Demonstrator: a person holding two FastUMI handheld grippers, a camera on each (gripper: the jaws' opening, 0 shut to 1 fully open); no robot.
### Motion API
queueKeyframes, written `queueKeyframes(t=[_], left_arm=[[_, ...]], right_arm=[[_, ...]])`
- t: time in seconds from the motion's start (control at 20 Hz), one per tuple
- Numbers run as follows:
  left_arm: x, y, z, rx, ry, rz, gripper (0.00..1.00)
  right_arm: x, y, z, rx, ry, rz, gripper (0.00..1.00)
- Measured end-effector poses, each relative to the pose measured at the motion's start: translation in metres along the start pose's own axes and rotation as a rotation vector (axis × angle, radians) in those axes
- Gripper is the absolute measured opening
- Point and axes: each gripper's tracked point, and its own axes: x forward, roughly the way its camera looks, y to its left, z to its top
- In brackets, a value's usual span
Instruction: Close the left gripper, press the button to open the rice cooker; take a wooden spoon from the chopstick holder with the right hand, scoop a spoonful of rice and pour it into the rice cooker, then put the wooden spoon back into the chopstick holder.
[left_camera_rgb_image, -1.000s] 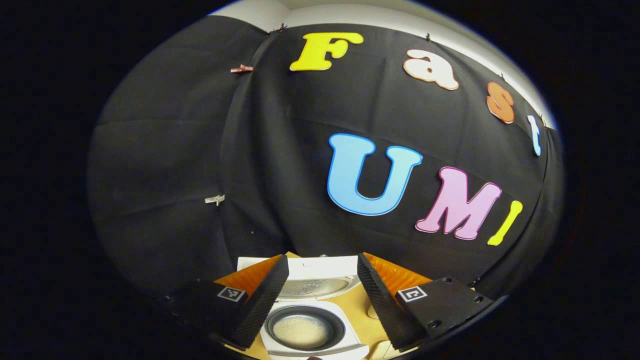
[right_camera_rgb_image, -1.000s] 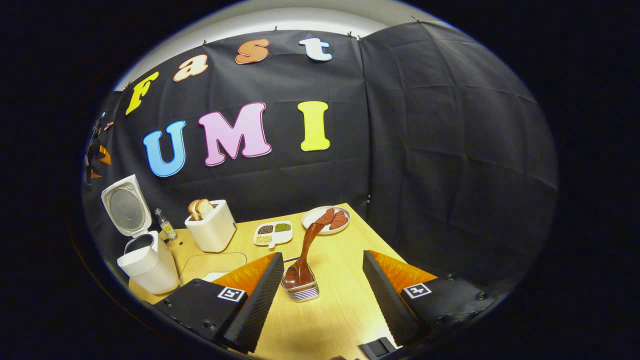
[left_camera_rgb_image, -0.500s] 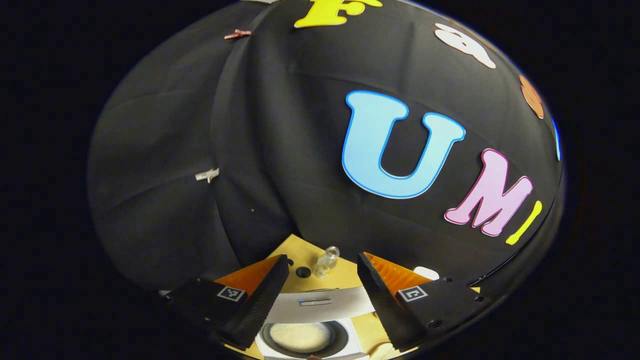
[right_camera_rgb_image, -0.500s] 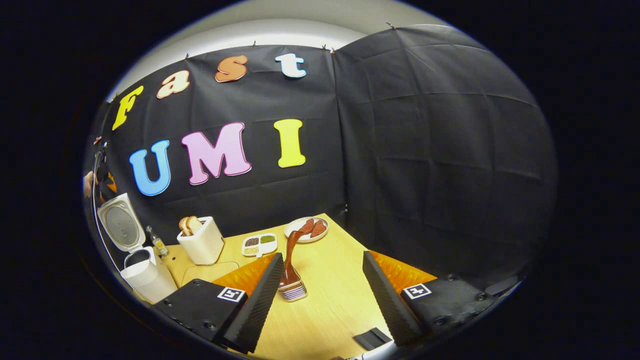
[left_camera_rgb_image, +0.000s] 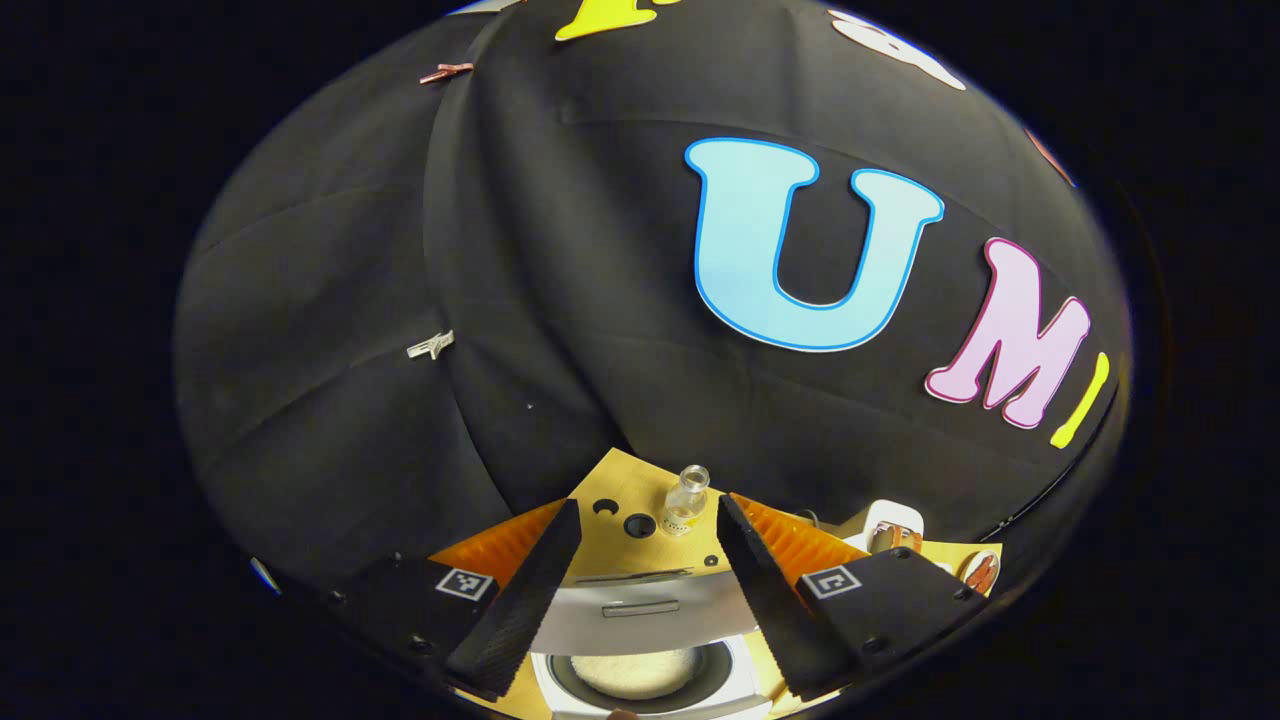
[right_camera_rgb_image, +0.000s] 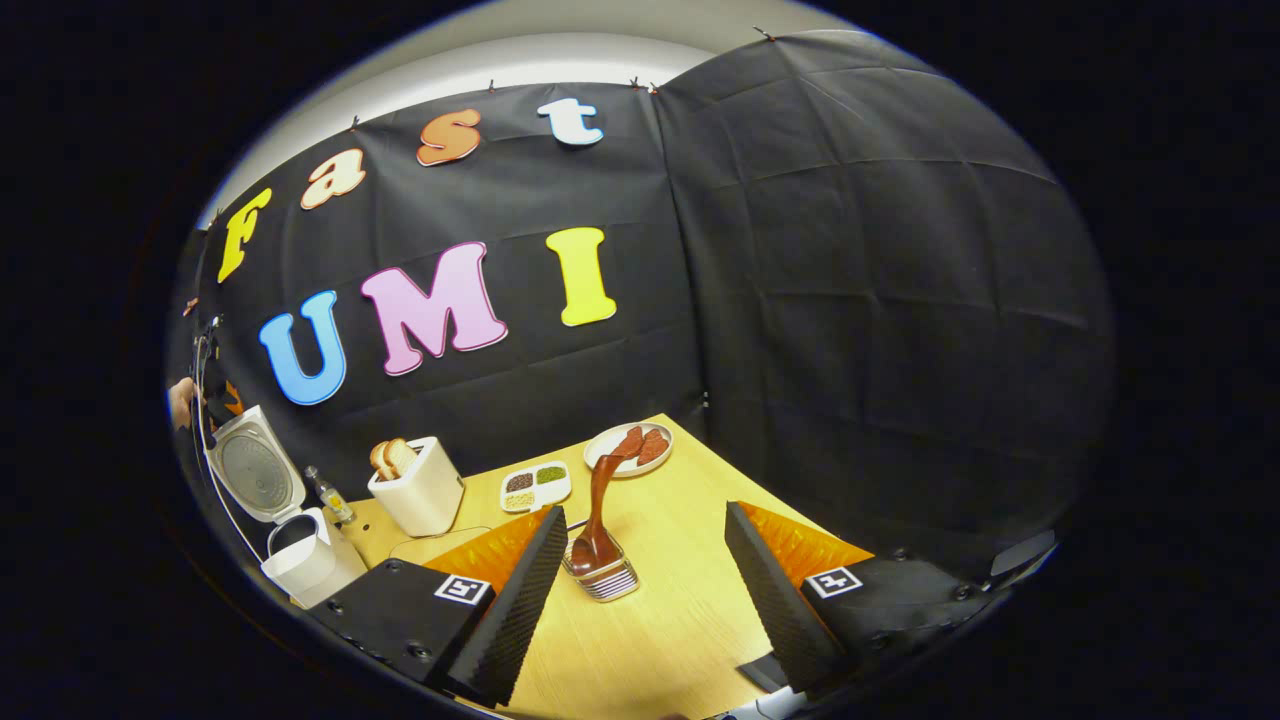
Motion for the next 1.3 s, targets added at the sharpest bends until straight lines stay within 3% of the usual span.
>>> queueKeyframes(t=[0.35,0.65,0.85,1.1,1.3], left_arm=[[-0.04,-0.011,-0.049,0.026,-0.045,0.0,0.97],[-0.066,-0.012,-0.151,0.071,0.014,0.042,0.98],[-0.072,-0.006,-0.201,0.108,0.029,0.069,1.0],[-0.069,-0.007,-0.245,0.031,0.055,0.077,1.0],[-0.062,-0.011,-0.272,0.049,0.077,0.1,1.0]], right_arm=[[0.018,0.036,-0.018,-0.047,0.061,0.111,0.99],[0.027,0.037,-0.035,-0.028,0.118,0.15,0.99],[0.029,0.029,-0.052,-0.073,0.162,0.177,0.99],[0.035,0.027,-0.067,-0.115,0.229,0.217,0.99],[0.043,0.037,-0.069,-0.14,0.249,0.274,0.99]])
